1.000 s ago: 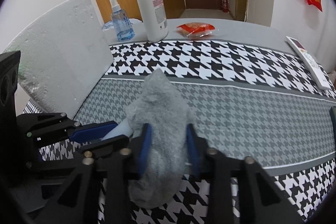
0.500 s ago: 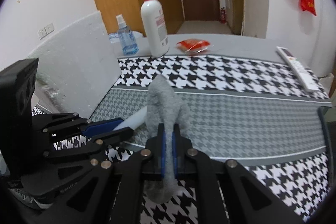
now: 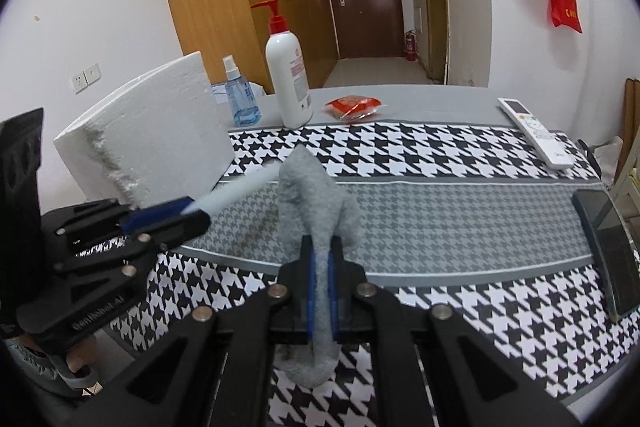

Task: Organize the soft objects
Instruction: 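Carry the grey sock in the right gripper over the foam box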

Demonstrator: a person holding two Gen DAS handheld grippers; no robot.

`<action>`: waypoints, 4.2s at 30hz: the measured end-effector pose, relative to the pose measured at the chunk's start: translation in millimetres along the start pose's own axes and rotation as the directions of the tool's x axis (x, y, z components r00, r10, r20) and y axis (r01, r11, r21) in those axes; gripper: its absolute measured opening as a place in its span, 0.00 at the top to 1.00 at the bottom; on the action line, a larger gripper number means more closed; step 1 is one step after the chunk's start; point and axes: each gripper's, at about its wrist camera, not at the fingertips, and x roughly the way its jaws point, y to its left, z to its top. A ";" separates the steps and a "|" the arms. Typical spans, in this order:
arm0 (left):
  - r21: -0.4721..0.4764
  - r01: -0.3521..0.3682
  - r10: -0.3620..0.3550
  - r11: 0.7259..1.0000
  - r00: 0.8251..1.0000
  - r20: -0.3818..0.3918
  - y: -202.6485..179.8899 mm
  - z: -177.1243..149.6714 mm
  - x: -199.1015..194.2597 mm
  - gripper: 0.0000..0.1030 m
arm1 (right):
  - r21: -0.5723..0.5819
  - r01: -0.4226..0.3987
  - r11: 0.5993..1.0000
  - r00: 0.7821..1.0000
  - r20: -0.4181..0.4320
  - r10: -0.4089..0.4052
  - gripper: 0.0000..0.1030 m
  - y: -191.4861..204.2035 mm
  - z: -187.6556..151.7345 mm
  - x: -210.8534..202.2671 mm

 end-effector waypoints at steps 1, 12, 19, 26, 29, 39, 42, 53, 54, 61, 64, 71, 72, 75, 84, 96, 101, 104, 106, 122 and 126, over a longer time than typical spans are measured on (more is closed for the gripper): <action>0.001 -0.002 0.002 1.000 1.000 0.005 0.1 -0.2 -2.5 0.84 | -0.001 0.005 1.000 1.000 0.004 -0.005 0.92 1.0 -0.1 -2.7; 0.014 -0.036 0.034 0.999 0.995 0.096 -4.5 -1.5 -40.4 0.84 | -0.030 0.017 0.999 0.997 0.074 -0.014 0.92 19.5 2.6 -33.3; -0.001 -0.052 0.052 0.999 0.991 0.127 1.5 -1.3 -51.5 0.84 | -0.047 0.011 0.999 0.994 0.113 -0.006 0.92 28.2 3.2 -48.4; -0.009 -0.077 0.077 0.997 0.983 0.169 6.1 1.2 -66.2 0.84 | -0.060 0.008 0.998 0.989 0.148 0.001 0.92 31.0 6.3 -60.6; -0.011 -0.083 0.084 0.996 0.980 0.182 7.2 2.2 -72.4 0.84 | -0.048 0.014 0.999 0.987 0.161 -0.006 0.92 26.7 8.0 -63.7; -0.004 -0.134 0.131 0.991 0.962 0.238 8.6 11.0 -87.4 0.84 | -0.062 0.000 0.998 0.982 0.190 0.011 0.92 30.2 16.5 -72.7; 0.000 -0.148 0.143 0.989 0.958 0.249 8.6 14.7 -89.5 0.84 | -0.062 -0.005 0.998 0.978 0.207 0.018 0.92 29.9 21.2 -77.3; 0.003 -0.170 0.162 0.985 0.944 0.288 9.3 30.6 -98.6 0.84 | -0.100 -0.033 0.994 0.965 0.258 0.058 0.92 39.0 34.7 -87.4; 0.002 -0.171 0.163 0.985 0.943 0.289 10.0 31.1 -99.4 0.84 | -0.101 -0.037 0.994 0.964 0.260 0.062 0.92 38.8 35.4 -87.3; -0.012 -0.185 0.180 0.983 0.935 0.305 16.6 37.1 -105.9 0.84 | -0.101 -0.051 0.994 0.959 0.274 0.077 0.92 40.0 46.9 -86.4; -0.018 -0.192 0.188 0.981 0.930 0.316 19.7 39.2 -109.4 0.84 | -0.108 -0.056 0.993 0.956 0.282 0.084 0.92 43.4 51.3 -86.3; -0.032 -0.223 0.220 0.974 0.918 0.330 29.3 43.6 -115.0 0.84 | -0.134 -0.079 0.988 0.950 0.289 0.115 0.92 52.5 59.4 -81.0; -0.037 -0.229 0.228 0.973 0.915 0.333 31.4 44.3 -116.6 0.84 | -0.137 -0.085 0.987 0.950 0.289 0.122 0.92 53.6 60.8 -80.3; -0.052 -0.241 0.244 0.969 0.910 0.336 37.6 45.8 -120.1 0.84 | -0.147 -0.102 0.984 0.946 0.292 0.142 0.92 57.5 64.2 -78.7; -0.086 -0.288 0.300 0.954 0.894 0.334 52.8 46.8 -126.9 0.84 | -0.173 -0.162 0.971 0.937 0.283 0.207 0.92 75.0 78.2 -66.7; -0.132 -0.343 0.367 0.930 0.877 0.310 78.6 41.6 -132.7 0.84 | -0.222 -0.222 0.949 0.930 0.244 0.274 0.92 106.6 93.6 -45.1; -0.139 -0.350 0.376 0.926 0.882 0.284 91.8 42.5 -126.0 0.84 | -0.241 -0.225 0.944 0.929 0.239 0.282 0.92 115.6 96.2 -41.6; -0.147 -0.347 0.375 0.926 0.887 0.269 100.3 44.6 -119.4 0.84 | -0.247 -0.224 0.943 0.930 0.235 0.283 0.92 120.0 98.0 -39.6; -0.150 -0.344 0.373 0.927 0.891 0.259 105.2 45.7 -115.6 0.84 | -0.250 -0.225 0.942 0.931 0.232 0.283 0.92 121.7 99.1 -37.7; -0.176 -0.335 0.365 0.926 0.912 0.187 136.6 54.9 -79.5 0.57 | -0.229 -0.173 0.958 0.951 0.213 0.223 0.92 127.8 105.3 -22.0; -0.200 -0.325 0.366 0.924 0.904 0.222 141.6 48.8 -90.4 0.13 | -0.223 -0.161 0.961 0.955 0.210 0.209 0.92 130.4 108.3 -19.4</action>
